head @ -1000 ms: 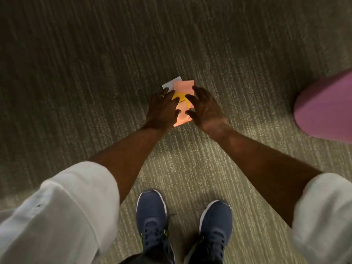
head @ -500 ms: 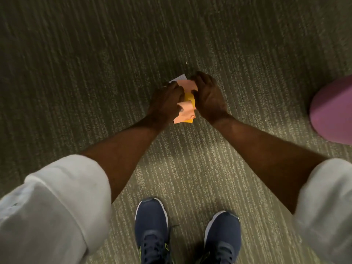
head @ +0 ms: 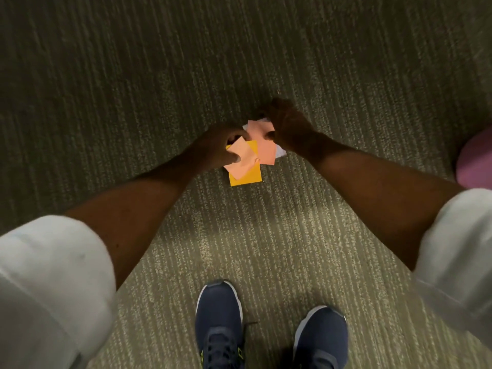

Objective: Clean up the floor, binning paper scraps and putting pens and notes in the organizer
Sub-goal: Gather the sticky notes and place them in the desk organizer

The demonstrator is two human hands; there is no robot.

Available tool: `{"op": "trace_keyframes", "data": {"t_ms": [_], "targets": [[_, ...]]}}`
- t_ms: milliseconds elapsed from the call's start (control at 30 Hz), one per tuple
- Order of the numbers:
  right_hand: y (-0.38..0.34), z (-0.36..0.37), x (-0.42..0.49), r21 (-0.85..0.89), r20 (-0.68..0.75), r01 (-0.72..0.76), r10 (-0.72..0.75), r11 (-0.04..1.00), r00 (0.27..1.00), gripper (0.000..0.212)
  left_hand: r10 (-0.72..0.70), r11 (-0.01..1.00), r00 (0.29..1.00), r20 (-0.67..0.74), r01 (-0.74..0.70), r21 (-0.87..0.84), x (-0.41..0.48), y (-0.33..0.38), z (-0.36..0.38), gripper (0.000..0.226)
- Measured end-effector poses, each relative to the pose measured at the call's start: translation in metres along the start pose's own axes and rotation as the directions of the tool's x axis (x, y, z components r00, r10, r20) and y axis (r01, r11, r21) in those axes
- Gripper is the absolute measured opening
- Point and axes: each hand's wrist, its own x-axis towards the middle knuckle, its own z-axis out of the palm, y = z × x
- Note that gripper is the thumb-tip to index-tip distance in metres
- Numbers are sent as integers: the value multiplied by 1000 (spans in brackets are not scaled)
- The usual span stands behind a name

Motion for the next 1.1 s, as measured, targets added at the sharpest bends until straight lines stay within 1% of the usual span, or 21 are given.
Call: {"op": "trace_keyframes", "data": {"t_ms": [100,133,200,233,300,367,400,433,467,533,600,633,700,767,833,900,1000,1100], "targets": [[-2,-5,2,-69,15,-38,39,997,999,64,-63,996,996,59,60,59,-11,-2,0,63],[-1,-4,2,-72,25,-53,55,996,998,59,-88,994,994,65,84,71,-14,-4,1,63],[2,-2,-2,-43,50,-64,67,997,997,59,-115,991,990,82,108,83,-20,-7,2,62],[4,-1,-5,4,61,-76,75,997,995,61,-126,990,988,87,119,82,-23,-9,1,62],[8,0,-14,198,66,-144,134,969,989,64,-141,989,986,89,136,58,-30,-11,-1,55],[11,-1,-25,361,83,-195,177,912,981,62,-144,989,986,87,146,-22,-37,-9,-5,40],[12,-3,-30,409,84,-198,180,890,980,60,-148,987,986,80,152,-59,-41,-7,-7,36],[13,-5,-36,455,86,-198,179,868,980,58,-156,982,985,75,163,-96,-46,-4,-9,36],[12,-10,-42,501,90,-206,187,840,978,55,-180,973,982,62,187,-134,-50,-3,-11,42],[10,-22,-52,622,138,-273,241,733,961,53,-229,947,973,34,231,-225,-59,0,-15,59],[6,-37,-63,719,196,-326,270,614,943,57,-197,920,980,13,189,-343,-70,7,-23,66],[2,-46,-69,749,203,-330,276,575,939,58,-178,898,984,0,162,-410,-77,13,-28,71],[-7,-62,-80,791,161,-304,300,531,940,55,-173,845,984,-31,133,-518,-90,27,-37,78],[-22,-83,-94,846,146,-300,348,442,926,50,-212,795,976,-55,140,-590,-105,46,-49,74],[-38,-107,-110,891,161,-286,344,351,925,43,-246,759,967,-71,147,-634,-119,64,-62,71],[-54,-133,-127,919,155,-263,345,294,926,40,-275,719,957,-98,137,-682,-135,84,-78,69],[-80,-181,-151,934,144,-254,386,251,911,39,-325,662,935,-141,118,-740,-163,117,-104,65],[-105,-231,-173,929,167,-268,359,253,918,38,-344,611,927,-149,101,-785,-194,152,-135,57]]}}
